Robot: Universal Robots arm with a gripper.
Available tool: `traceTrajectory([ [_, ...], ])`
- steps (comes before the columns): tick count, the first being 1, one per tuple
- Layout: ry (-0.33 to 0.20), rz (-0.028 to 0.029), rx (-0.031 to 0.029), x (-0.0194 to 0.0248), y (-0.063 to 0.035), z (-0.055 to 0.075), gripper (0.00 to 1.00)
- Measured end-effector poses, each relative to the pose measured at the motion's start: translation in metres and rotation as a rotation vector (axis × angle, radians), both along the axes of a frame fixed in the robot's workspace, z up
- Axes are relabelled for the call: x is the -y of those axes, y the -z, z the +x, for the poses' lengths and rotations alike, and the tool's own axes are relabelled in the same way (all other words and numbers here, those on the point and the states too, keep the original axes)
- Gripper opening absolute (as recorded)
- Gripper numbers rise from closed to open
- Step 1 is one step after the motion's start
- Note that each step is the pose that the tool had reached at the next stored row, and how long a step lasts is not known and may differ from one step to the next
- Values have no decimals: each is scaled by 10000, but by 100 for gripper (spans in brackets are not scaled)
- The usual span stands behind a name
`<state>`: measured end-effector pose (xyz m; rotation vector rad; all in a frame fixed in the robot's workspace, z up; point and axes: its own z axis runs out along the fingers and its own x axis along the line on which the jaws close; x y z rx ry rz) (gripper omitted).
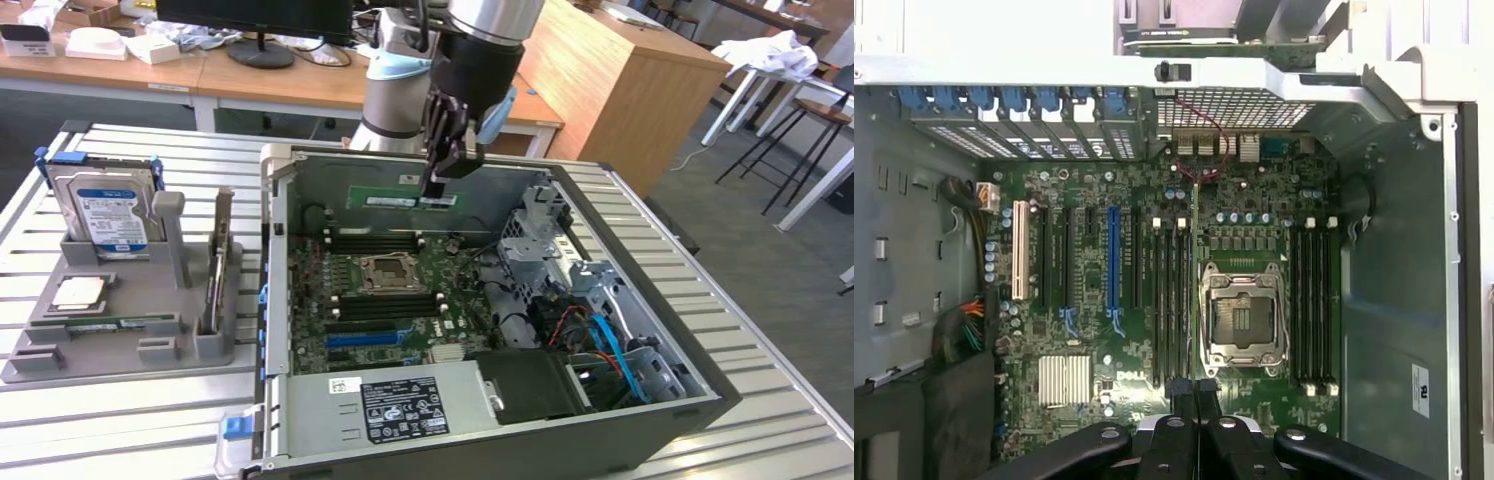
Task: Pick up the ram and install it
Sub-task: 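Pick up the ram and move it above insertion slot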
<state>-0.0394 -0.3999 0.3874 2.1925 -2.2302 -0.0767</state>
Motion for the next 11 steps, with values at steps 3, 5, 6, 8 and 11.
traceTrajectory([
  [3, 0, 0, -1, 0, 34, 0, 11],
  [5, 0, -1, -2, 0, 59, 0, 11],
  [6, 1, -1, -2, 0, 70, 0, 11],
  [8, 0, 0, -1, 0, 95, 0, 11],
  [11, 0, 0, -1, 0, 134, 0, 11],
])
